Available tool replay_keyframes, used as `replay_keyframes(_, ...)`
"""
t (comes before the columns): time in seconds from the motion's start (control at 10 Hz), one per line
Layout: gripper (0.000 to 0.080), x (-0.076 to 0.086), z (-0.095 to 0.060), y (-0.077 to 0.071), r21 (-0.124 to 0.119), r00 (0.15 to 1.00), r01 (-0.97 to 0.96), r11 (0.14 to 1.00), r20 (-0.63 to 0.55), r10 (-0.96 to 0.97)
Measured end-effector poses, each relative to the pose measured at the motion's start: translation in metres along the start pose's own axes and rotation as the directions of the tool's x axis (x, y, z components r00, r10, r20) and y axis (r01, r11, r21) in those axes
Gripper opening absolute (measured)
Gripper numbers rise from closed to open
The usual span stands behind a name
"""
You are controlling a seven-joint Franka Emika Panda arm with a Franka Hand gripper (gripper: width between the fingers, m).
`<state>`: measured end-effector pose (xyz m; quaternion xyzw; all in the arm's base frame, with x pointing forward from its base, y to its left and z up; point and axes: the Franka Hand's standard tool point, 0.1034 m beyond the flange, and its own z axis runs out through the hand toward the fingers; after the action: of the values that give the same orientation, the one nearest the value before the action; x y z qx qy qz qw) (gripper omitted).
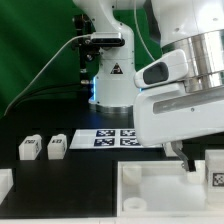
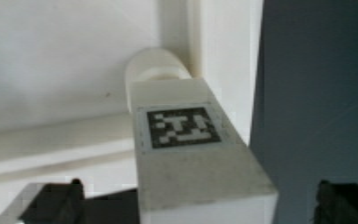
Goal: Assemble one leg
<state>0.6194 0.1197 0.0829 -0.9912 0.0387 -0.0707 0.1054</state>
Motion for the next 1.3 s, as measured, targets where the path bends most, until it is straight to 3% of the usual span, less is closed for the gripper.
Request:
replay_keyframes(0.2,0.0648,-0.002,-0.002,0.004,0.013,0.975,-0.005,1.000,0.221,0.002)
replay_keyframes(0.3,0.0648,0.009,0.003,0.004,0.007,0.982,-0.015,1.000,0.188,0.013)
replay_keyframes(0.5,0.0648,0.005,0.005,0.002,0.004,0.980,-0.020,1.000,0.196,0.019)
replay_keyframes(0.7,0.0381,0.004,0.005,0.002,-0.005,0.978,-0.068,0.998,0.196,0.068)
replay_keyframes(0.8,0.0299,0.005,0.005,0.007,-0.013,0.979,-0.061,0.998,0.195,0.062)
replay_keyframes(0.9,0.0299,0.005,0.005,0.006,-0.023,0.971,-0.140,0.990,0.193,0.142)
replay_keyframes(1.1,0.0299,0.009,0.004,0.006,-0.067,0.882,-0.437,0.897,0.162,0.442)
replay_keyframes(1.2,0.0299,0.011,0.008,0.005,-0.080,0.770,-0.624,0.777,0.107,0.629)
replay_keyframes(1.3,0.0299,0.010,0.009,0.002,-0.074,0.606,-0.789,0.610,0.068,0.792)
